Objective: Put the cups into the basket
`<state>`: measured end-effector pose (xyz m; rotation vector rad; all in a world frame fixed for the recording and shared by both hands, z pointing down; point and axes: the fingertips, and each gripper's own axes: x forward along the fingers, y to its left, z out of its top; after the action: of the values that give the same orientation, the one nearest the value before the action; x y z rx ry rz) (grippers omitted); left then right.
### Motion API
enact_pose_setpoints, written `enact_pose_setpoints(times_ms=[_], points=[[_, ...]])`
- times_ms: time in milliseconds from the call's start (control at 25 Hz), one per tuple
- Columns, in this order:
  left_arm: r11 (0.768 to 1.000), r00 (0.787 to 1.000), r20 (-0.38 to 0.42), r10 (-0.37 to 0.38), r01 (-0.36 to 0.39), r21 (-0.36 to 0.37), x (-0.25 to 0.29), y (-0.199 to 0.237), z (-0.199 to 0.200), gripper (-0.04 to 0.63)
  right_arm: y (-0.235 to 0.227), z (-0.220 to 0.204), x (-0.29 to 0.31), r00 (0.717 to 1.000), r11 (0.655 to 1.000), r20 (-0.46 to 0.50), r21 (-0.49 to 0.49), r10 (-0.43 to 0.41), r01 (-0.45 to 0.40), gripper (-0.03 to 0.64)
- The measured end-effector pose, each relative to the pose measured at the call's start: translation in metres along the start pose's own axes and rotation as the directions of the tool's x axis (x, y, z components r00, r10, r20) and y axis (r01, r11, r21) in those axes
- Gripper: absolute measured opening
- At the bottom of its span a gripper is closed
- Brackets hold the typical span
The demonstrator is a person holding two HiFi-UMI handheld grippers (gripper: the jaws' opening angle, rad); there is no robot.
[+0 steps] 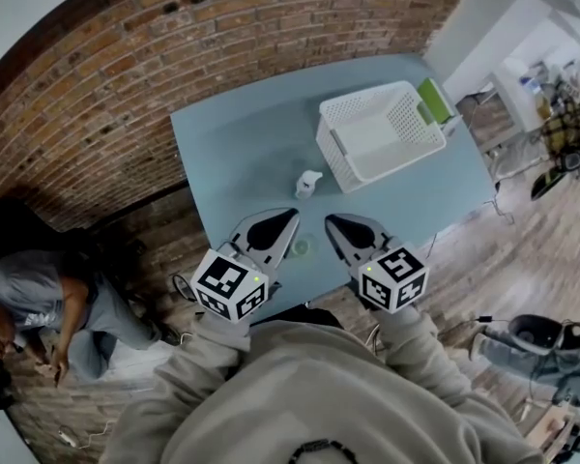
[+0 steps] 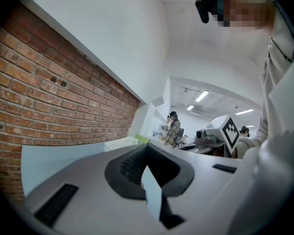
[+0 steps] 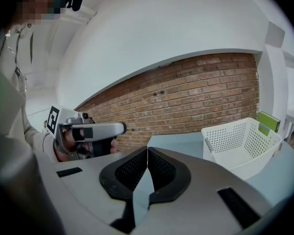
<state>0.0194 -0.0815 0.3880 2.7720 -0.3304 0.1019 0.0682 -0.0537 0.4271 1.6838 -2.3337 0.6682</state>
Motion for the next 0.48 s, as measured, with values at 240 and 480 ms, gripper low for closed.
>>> enact_pose_setpoints(times_ms=[240,480], points=[[1.000,1.000,-0.014,0.003,-0.004,-0.021,-0.006,0.001,-0.009,-0.005,0.001,-0.015,0.006,0.999,1.000,-0.035,0.019,-0.003,0.004,0.011],[0.998,0.999,-0.041,0.018,-0.020,-0.054,-0.004,0.013,-0.028,-0.005,-0.008,-0.036,0.018,0.996,0.998,-0.090,0.051,-0.023,0.028,0.012]])
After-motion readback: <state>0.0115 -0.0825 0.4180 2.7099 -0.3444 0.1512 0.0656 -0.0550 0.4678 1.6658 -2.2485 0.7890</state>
